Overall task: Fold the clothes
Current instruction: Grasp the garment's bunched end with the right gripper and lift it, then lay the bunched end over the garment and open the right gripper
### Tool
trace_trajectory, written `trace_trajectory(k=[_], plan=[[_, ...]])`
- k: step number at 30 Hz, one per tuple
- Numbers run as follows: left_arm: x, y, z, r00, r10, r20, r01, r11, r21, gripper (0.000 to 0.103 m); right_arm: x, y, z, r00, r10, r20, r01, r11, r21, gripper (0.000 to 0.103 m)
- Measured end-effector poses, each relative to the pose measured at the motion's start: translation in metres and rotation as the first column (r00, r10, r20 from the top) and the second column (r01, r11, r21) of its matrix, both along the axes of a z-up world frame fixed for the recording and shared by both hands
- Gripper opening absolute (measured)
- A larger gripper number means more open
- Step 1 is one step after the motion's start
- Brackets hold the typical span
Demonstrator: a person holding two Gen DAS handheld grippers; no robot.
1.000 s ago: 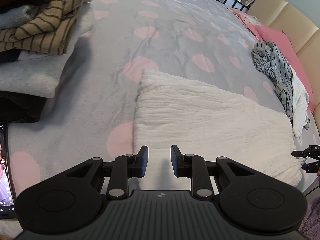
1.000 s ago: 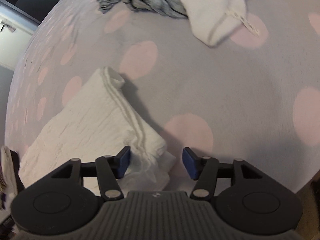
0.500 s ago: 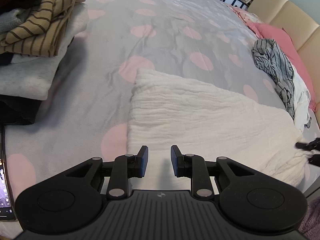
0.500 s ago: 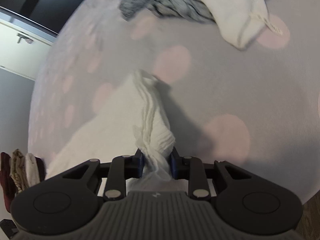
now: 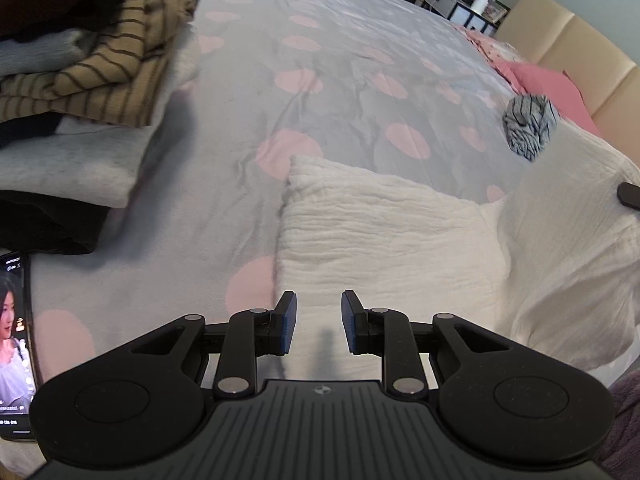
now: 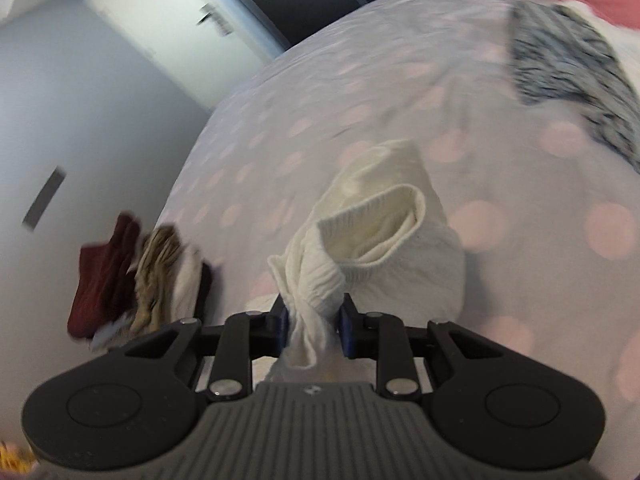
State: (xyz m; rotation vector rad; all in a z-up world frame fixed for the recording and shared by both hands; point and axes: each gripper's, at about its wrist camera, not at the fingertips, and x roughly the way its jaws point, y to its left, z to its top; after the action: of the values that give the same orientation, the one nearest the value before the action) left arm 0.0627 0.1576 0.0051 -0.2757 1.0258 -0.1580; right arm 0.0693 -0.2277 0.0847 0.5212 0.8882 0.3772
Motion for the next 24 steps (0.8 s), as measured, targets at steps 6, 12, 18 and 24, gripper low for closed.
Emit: trace_trajectory(k=[6,12,18,24], plan=[[-0.004,0.014,0.007,0.999,0.040,0.025,-0.040,0.999,-0.022,0.021,0.006,0.081,-0.007,0.986,0.166,0.007,-0.166,0.985,-0.046,0.027],[-0.008,0.033,0.008,0.995,0.092,0.031,-0.091,0.995,-0.033,0.021,0.010,0.154,-0.039,0.952,0.301,-0.062,-0.305,0.947,-0.098,0.027],[-0.010,0.044,0.006,0.993,0.115,0.027,-0.114,0.993,-0.037,0.021,-0.009,0.214,-0.075,0.883,0.455,-0.116,-0.468,0.834,-0.293,0.030],[-0.014,0.045,0.006,0.995,0.093,0.030,-0.091,0.995,-0.044,0.021,-0.018,0.226,-0.090,0.829,0.537,-0.158,-0.559,0.779,-0.284,0.049]])
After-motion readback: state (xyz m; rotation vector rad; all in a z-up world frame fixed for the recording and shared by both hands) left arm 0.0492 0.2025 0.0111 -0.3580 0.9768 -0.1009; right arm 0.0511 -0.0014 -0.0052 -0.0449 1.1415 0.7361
